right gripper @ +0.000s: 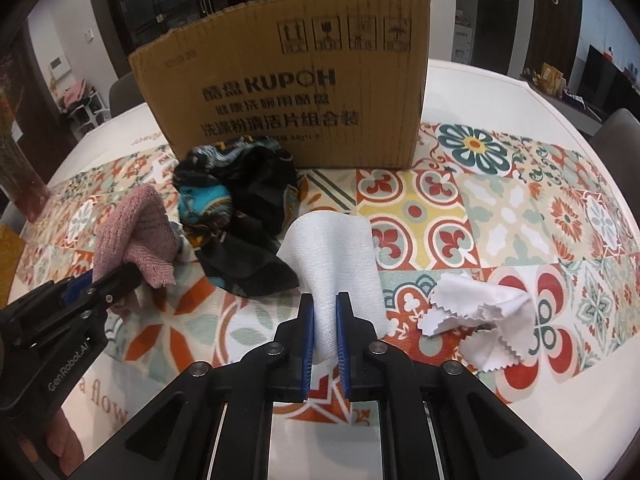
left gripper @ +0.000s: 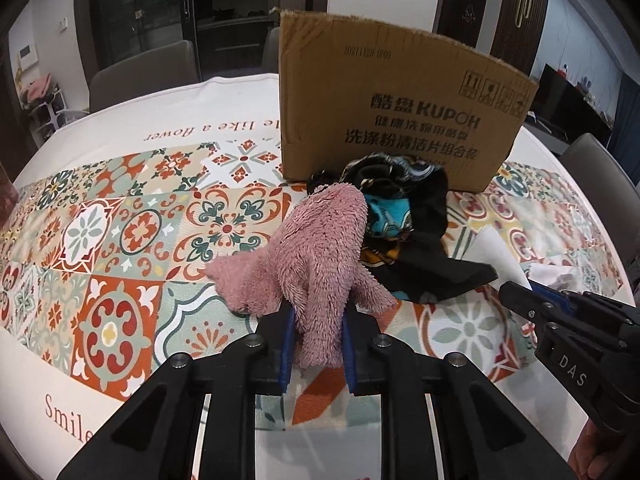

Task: Organize soft objects
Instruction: 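Lift and carry the pink towel and white cloth over the box with both tools, then open both tools to drop the towel and white cloth into the box, then withdraw both tools toward the scarf and small white cloth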

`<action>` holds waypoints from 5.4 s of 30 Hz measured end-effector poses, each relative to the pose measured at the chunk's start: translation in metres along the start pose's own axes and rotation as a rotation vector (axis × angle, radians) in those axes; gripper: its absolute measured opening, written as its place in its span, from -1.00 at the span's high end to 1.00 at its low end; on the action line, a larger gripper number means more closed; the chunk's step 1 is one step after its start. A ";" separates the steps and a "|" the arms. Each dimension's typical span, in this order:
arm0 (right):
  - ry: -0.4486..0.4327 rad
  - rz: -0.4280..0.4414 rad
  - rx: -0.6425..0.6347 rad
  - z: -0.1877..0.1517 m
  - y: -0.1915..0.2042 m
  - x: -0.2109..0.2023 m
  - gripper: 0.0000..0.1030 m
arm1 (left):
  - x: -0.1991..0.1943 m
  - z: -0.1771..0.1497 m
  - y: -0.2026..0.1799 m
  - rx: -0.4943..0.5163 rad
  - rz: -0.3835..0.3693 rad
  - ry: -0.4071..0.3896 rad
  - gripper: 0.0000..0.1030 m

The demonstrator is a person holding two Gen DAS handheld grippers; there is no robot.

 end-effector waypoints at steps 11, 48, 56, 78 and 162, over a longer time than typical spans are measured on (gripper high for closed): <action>-0.064 0.019 -0.008 0.015 0.001 -0.037 0.77 | -0.038 0.019 -0.005 0.001 -0.006 -0.072 0.60; -0.335 0.094 -0.014 0.119 0.011 -0.101 0.77 | -0.103 0.137 -0.029 0.047 -0.059 -0.357 0.60; -0.383 0.097 -0.024 0.145 0.013 -0.099 0.77 | -0.096 0.164 -0.034 0.063 -0.073 -0.399 0.60; -0.420 0.076 -0.065 0.199 0.009 -0.058 0.77 | -0.040 0.213 -0.043 0.099 -0.096 -0.422 0.60; -0.265 -0.186 0.174 0.064 -0.039 -0.109 -0.34 | -0.093 0.084 -0.039 0.087 -0.027 -0.244 -0.69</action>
Point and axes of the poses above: each gripper's, at about its wrist camera, not at the fingertips, and x roughly the way its jaws point, y to its left, z to its top, the point moved 4 cm from there along x, roughly the way its jaws point, and after that the axes turned 14 degrees about -y, right-handed, at the moved point
